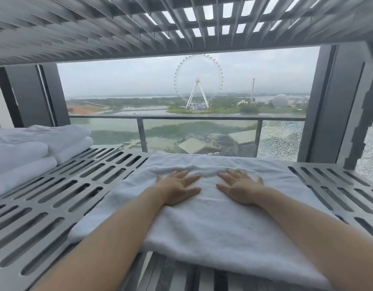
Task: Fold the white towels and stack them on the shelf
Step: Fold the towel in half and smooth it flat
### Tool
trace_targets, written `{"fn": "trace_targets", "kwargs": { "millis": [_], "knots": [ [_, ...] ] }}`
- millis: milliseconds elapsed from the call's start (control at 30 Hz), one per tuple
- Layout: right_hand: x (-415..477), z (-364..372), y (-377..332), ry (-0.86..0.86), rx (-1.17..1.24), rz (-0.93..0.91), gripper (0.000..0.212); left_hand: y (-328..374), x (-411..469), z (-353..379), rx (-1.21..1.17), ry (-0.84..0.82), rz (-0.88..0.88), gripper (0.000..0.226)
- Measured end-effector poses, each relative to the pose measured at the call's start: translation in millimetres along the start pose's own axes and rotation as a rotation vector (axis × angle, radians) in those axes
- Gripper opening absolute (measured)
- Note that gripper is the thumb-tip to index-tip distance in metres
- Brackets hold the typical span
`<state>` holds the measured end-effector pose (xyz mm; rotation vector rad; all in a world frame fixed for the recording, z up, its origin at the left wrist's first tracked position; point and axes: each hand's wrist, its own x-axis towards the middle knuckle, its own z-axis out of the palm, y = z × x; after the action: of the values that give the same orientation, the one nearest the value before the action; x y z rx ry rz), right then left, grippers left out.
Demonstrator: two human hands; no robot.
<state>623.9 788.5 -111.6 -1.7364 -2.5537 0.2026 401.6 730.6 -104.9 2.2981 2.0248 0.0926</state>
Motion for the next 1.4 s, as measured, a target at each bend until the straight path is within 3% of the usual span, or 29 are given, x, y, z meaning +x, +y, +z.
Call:
{"fn": "trace_targets", "kwargs": {
  "millis": [233, 433, 533, 633, 733, 833, 1033, 1167, 1267, 1400],
  "knots": [
    [14, 2, 15, 0.035, 0.037, -0.085, 0.06, -12, 8, 0, -0.215, 0.225, -0.001, 0.055],
    [14, 0, 29, 0.0, -0.02, -0.061, 0.074, -24, -11, 1, -0.08, -0.006, -0.078, 0.063],
    [1, -1, 27, 0.005, -0.028, -0.075, 0.071, -19, -27, -2, -0.183, 0.024, -0.02, 0.06],
    [-22, -8, 12, 0.121, 0.024, -0.19, 0.07, -23, -52, -13, -0.376, 0.147, 0.11, 0.041],
    [-53, -5, -34, 0.114, 0.223, -0.376, 0.069, -35, -81, -17, -0.23, 0.085, 0.17, 0.038],
    [-74, 9, -66, -0.058, 0.092, -0.506, 0.072, -48, -106, -9, -0.041, -0.037, 0.136, 0.048],
    [-111, 0, -37, -0.084, -0.019, -0.267, 0.072, -68, -152, -9, 0.005, -0.104, 0.003, 0.055],
    [-144, 10, -80, -0.1, 0.017, -0.411, 0.057, -55, -182, -2, -0.006, -0.088, 0.084, 0.066],
    [-162, 18, -106, -0.11, -0.073, -0.526, 0.059, -50, -203, 3, -0.021, -0.038, 0.258, 0.072],
    [-179, 13, -98, -0.106, -0.068, -0.516, 0.064, -58, -210, -6, 0.001, -0.056, 0.269, 0.066]
  ]
}}
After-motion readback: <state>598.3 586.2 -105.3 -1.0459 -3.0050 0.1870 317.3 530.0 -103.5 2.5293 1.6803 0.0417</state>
